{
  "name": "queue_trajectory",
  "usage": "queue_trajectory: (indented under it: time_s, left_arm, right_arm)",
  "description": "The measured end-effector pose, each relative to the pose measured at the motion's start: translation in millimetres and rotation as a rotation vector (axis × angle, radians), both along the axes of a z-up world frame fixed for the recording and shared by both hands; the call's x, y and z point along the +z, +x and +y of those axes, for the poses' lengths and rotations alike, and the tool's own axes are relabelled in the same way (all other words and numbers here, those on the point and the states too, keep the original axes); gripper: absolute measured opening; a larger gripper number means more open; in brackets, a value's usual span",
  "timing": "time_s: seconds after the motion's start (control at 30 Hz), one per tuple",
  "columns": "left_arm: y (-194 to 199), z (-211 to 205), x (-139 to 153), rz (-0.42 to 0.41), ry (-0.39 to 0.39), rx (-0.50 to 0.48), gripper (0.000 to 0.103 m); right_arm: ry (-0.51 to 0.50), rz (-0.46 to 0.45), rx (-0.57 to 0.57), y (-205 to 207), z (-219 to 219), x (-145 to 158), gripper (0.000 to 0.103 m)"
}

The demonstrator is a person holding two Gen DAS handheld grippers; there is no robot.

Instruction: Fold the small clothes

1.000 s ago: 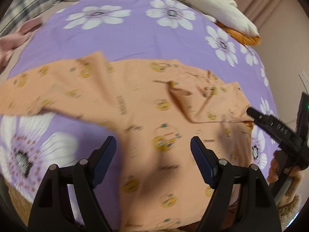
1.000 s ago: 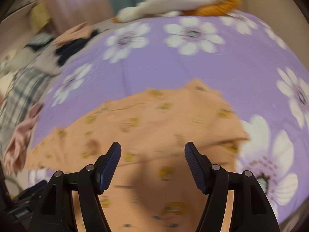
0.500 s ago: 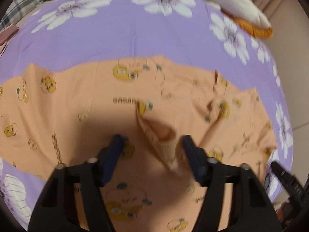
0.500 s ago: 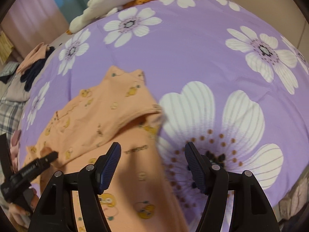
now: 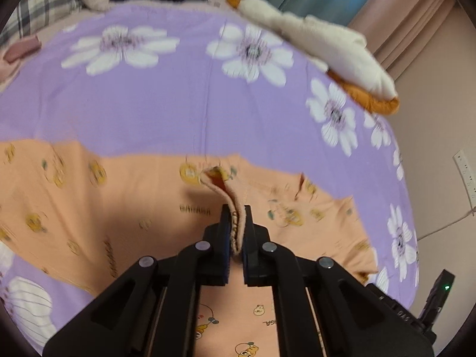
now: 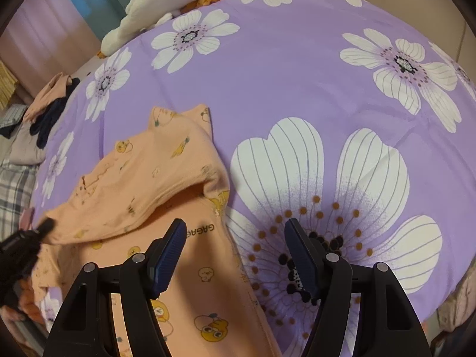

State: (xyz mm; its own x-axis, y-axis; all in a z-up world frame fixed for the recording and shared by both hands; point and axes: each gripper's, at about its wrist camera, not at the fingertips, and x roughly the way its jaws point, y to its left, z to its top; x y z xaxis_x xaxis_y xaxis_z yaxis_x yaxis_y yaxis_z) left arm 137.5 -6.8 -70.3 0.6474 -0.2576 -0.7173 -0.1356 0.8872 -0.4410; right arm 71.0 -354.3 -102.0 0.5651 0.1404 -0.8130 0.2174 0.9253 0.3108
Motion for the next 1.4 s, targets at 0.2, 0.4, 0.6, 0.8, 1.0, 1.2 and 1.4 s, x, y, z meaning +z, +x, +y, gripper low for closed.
queue_trajectory:
  time_s: [0.2,0.4,0.6,0.8,1.0,1.2,1.4]
  left_arm:
    - [-4,28,16,-0.056,0.062,0.067,0.005]
    - [-1,47,-5,0.031,0.017,0.042,0.003]
    - [-1,36,-29,0.097,0.028,0.018,0.055]
    - [13,29,-60,0.191,-0.107,-0.052,0.064]
    - [23,20,-70,0.215,-0.188,-0.097,0.017]
    - [17,17,-57,0.182,-0.120,-0.068,0.004]
    - [8,27,-16,0.063,-0.040,-0.050,0.004]
  right_arm:
    - [-0.002,-0.013,0.032,2,9,5,0.068]
    - [-0.006,-0.010,0.050,6,15,5,0.068]
    - [-0.006,-0.004,0.042,5,14,4,0.068]
    - [0.003,0.004,0.032,4,10,0,0.068]
    - [0.013,0.011,0.027,4,8,-3,0.068]
    - [0.017,0.015,0.022,3,6,-4,0.068]
    - [0.014,0.001,0.022,2,6,1,0.068]
